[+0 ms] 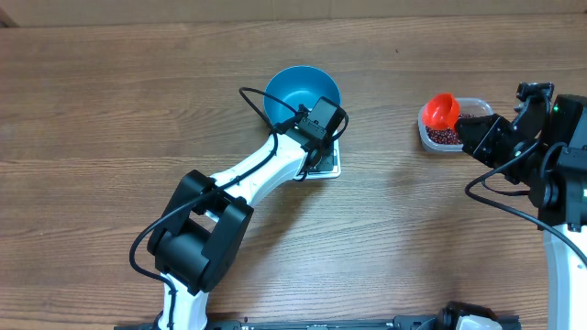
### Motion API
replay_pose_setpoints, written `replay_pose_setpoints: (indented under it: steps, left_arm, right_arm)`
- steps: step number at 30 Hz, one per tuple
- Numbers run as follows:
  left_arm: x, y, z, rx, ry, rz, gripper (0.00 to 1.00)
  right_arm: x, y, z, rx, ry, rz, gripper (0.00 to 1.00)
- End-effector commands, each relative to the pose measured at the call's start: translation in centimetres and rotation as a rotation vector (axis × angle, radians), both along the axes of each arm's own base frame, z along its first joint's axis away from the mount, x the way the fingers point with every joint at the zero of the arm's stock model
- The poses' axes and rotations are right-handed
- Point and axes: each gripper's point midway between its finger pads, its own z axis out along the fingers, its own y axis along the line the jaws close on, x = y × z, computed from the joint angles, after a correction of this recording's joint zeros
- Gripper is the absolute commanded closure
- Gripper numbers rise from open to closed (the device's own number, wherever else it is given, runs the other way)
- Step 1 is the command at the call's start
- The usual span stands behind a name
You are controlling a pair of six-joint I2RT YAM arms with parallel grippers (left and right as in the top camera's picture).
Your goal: Scoop item into bowl and weigh 150g on scale
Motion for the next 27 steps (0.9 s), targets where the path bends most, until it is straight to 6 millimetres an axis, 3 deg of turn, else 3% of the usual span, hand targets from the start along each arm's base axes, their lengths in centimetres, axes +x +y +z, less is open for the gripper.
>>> replay_pose_setpoints:
  steps: [1,9,17,21,27]
  left_arm:
    - [-1.7,0.3,-2.7,0.015,0.085,-0.001,0.96]
    - [-2.0,0.0,-2.5,0.003,0.111,-0.008,0.96]
    - [-1.6,-0.3,-0.3,0.003,0.102,-0.022,0.96]
    - [-0.9,-0.9,3.6,-0.019,0.043,-0.073,0.96]
    - [-0.3,-1.8,12.3,-0.111,-0.104,-0.145,0.96]
  right_arm:
    - [0.2,-0.3,0.9,-0.013,-0.026,-0.002,0.96]
    - [0.2,-0.3,0.9,-0.013,-0.023,-0.002,0.96]
    - [0.2,-0.3,0.9,-0.013,-0.023,-0.002,0.96]
    - [0.2,-0.3,0.9,-0.013,-0.023,-0.003,0.96]
    - [0.3,-0.3,1.0,-0.015,-0.031,-0.003,0.96]
